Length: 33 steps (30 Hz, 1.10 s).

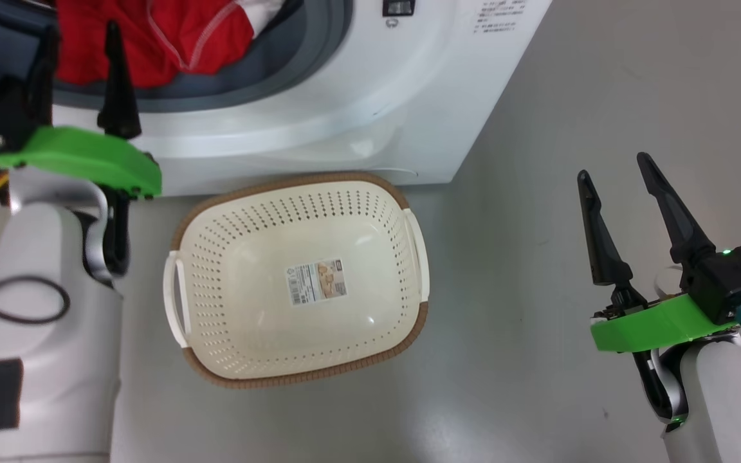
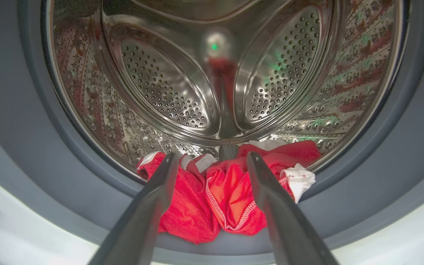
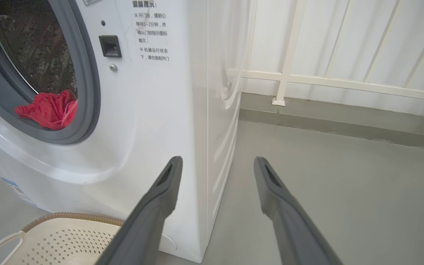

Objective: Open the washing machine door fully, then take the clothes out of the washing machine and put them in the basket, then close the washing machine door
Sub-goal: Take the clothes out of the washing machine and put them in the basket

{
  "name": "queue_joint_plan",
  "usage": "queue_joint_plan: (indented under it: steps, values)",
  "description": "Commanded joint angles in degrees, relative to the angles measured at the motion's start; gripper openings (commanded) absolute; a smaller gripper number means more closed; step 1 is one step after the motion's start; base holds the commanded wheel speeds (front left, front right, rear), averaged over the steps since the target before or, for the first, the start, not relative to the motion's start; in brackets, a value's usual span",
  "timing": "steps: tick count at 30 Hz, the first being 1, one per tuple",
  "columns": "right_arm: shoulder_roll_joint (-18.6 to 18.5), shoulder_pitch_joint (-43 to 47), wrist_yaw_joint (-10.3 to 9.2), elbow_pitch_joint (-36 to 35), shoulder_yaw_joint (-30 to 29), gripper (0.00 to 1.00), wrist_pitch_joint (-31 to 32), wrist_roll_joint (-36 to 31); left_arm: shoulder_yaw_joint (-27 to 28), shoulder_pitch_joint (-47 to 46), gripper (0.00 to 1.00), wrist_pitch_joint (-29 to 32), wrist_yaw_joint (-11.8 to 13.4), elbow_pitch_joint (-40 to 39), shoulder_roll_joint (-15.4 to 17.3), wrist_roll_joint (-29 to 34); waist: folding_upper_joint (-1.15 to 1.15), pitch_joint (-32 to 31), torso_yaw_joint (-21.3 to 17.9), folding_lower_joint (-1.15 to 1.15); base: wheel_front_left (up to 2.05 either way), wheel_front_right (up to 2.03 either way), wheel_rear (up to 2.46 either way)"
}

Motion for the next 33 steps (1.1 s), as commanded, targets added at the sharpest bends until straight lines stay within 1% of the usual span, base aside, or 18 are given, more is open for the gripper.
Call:
queue_joint_plan:
  steps: [1,3,7,10,16,24,29,33]
  values:
    - [-0.31,-0.95,0.02,-1.51,1.18,1.00,-0.36,-0.42,0.87,-1.31,1.00,0.13,0.33,-0.52,2.73,0.40,0.00,1.83,-0.57,0.00,0.00,0.00,0.00]
    - [-0.37,-0.88,0.02,-1.69,1.02,1.00,-0.36,-0.34,-0.01,-3.82,1.00,0.92,1.10,2.65,3.47,1.61,0.00,2.60,-0.73,0.00,0.00,0.00,0.00]
    - [-0.51,-0.97,0.02,-1.74,1.32,1.00,-0.36,-0.22,-1.30,-8.95,1.00,2.77,3.53,8.58,4.88,3.86,0.00,3.80,-1.24,0.00,0.00,0.00,0.00]
    - [-1.05,-1.28,0.02,-1.76,3.12,1.00,-0.36,0.36,-2.47,-12.26,1.00,5.23,4.80,12.76,5.98,5.39,0.00,4.52,-1.87,0.00,0.00,0.00,0.00]
    - [-1.70,-2.04,0.02,-1.69,5.08,1.00,-0.36,1.21,-4.88,-17.51,1.00,10.09,6.55,18.94,8.03,8.07,0.00,5.92,-3.25,0.00,0.00,0.00,0.00]
    - [-1.73,-2.97,0.02,-1.71,6.57,1.00,-0.36,2.27,-8.68,-21.33,1.00,13.86,9.10,23.88,10.99,12.29,0.00,8.09,-5.04,0.00,0.00,0.00,0.00]
    - [-1.51,-3.56,0.02,-1.49,7.08,1.00,-0.36,2.70,-8.90,-22.50,1.00,14.32,10.14,26.17,12.71,12.48,0.00,9.31,-5.99,0.00,0.00,0.00,0.00]
    - [-1.07,-4.00,0.02,-0.87,7.75,1.00,-0.36,4.94,-9.23,-22.81,1.00,14.25,10.41,28.26,13.93,12.37,0.00,9.96,-6.74,0.00,0.00,0.00,0.00]
